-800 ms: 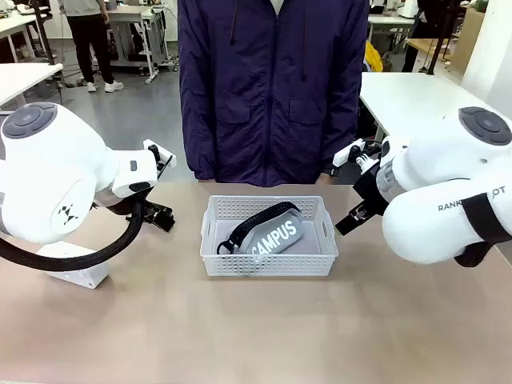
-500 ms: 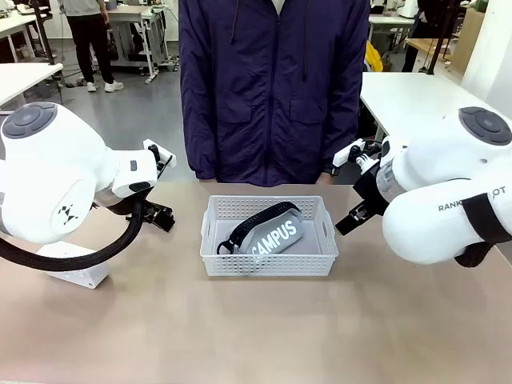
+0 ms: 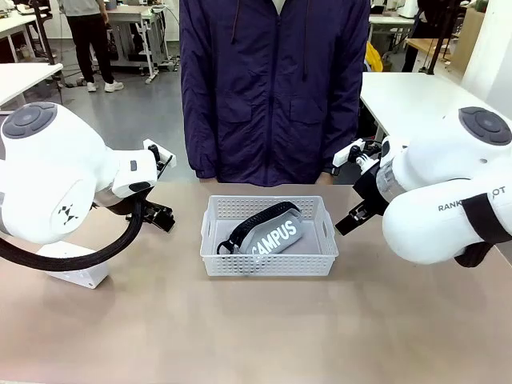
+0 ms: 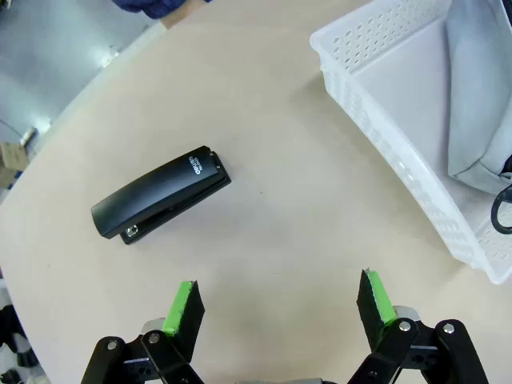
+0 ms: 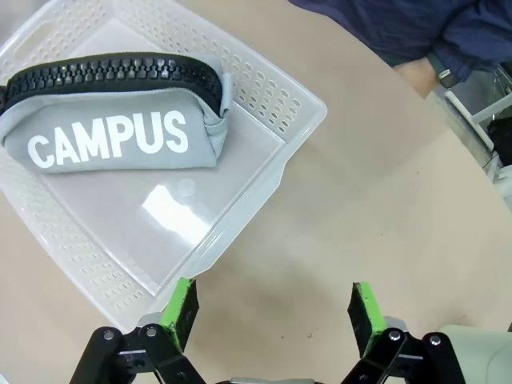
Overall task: Efficiently arrange items inside the basket to fit them all.
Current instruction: Pick up the Digital clock and place it inside the Organizing basket.
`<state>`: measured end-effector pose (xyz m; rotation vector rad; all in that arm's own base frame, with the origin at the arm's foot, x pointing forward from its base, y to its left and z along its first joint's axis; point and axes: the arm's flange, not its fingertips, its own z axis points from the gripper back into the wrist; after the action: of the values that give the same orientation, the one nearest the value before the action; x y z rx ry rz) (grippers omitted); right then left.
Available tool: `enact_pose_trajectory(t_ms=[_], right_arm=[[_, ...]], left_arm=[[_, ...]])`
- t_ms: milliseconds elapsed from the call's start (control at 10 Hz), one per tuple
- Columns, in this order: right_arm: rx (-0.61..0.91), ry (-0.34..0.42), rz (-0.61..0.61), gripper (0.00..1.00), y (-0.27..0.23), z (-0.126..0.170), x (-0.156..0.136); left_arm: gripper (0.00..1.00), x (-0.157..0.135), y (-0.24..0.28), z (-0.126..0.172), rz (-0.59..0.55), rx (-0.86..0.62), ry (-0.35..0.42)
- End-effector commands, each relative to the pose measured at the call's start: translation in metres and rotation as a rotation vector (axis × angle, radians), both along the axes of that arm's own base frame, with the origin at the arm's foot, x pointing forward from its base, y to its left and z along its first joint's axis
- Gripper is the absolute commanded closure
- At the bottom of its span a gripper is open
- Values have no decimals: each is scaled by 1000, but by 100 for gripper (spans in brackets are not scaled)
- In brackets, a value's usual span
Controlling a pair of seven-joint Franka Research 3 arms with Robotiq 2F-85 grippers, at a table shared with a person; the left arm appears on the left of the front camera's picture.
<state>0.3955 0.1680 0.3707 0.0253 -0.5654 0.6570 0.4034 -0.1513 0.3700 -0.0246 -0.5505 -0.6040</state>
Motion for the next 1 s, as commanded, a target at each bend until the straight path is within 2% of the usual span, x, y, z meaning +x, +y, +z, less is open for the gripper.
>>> enact_pose_trajectory(t_ms=[0, 700, 900], right_arm=[[1, 0, -1, 0, 0, 0, 0], [0, 0, 0, 0, 0, 0, 0], [-9, 58, -19, 0, -5, 3, -10]], left_arm=[[0, 0, 0, 0, -1, 0, 0], [0, 0, 0, 0, 0, 0, 0], [0, -17, -4, 5, -46, -44, 107]])
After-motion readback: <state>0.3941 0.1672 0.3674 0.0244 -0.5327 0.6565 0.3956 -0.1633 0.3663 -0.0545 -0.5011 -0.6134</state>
